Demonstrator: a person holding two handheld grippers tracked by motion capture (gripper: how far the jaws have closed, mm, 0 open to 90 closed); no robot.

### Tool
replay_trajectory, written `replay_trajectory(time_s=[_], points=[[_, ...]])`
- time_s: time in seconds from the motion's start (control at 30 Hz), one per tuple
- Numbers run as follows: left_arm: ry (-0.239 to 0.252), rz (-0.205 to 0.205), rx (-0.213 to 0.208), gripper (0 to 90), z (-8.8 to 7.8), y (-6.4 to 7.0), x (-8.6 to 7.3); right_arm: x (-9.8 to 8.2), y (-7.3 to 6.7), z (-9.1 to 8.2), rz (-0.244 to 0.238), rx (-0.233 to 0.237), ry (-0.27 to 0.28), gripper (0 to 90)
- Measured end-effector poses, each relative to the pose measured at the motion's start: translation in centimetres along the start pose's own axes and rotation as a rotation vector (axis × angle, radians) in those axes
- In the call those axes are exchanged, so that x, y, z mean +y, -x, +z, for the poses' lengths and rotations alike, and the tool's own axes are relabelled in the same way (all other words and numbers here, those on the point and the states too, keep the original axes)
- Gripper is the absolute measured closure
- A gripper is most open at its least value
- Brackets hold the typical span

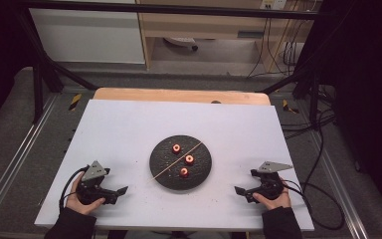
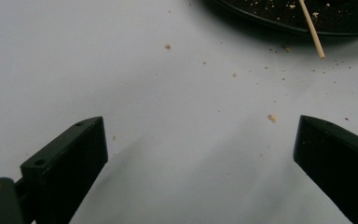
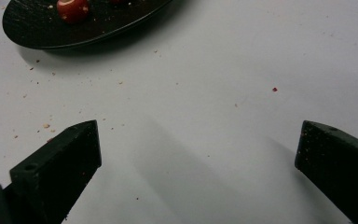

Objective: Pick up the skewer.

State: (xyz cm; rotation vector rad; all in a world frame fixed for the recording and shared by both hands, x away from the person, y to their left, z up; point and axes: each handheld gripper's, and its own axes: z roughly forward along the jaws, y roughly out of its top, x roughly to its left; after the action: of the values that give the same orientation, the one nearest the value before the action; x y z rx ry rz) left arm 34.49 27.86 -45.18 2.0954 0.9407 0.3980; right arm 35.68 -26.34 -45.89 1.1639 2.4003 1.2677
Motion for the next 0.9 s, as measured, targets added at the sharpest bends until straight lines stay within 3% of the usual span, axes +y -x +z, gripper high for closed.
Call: replay_trajectory(time_s=[0.9], points=[[-0.005,0.01,-0.028,2.0,0.4,1.1,1.4,0.1,0.0,-0.3,0.009,-0.005,0.008,0.6]])
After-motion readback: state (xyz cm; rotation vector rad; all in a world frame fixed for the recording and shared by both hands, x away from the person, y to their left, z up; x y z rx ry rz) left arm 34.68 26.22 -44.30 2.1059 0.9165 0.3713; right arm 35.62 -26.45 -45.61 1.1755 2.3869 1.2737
